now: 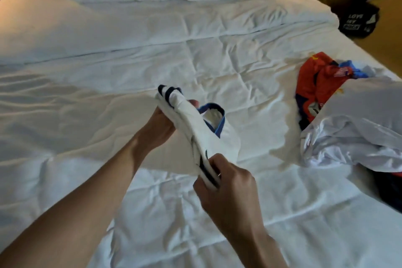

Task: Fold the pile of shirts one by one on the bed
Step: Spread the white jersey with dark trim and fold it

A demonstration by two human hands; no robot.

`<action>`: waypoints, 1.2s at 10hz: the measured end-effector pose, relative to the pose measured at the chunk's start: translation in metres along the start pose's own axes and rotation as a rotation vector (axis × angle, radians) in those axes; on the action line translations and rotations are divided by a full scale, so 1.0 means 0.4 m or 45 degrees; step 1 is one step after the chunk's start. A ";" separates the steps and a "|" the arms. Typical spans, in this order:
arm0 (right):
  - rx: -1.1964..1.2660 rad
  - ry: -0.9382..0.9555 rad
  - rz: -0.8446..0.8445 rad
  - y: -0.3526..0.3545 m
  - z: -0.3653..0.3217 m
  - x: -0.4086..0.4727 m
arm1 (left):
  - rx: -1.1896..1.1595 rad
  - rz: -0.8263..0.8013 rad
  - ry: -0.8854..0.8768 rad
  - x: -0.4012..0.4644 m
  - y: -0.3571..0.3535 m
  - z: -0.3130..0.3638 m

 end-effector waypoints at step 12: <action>0.022 -0.491 -0.142 -0.503 0.069 -0.028 | 0.661 1.734 0.204 -0.683 0.520 -0.291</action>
Point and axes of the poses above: each hand's wrist, its own x-axis towards the middle knuckle, its own y-axis out of the back of the hand, z = x × y, the point moved 3 cm from there along x, towards the middle knuckle, and after that the axes turned 9 degrees about z, right-handed, at the moved point
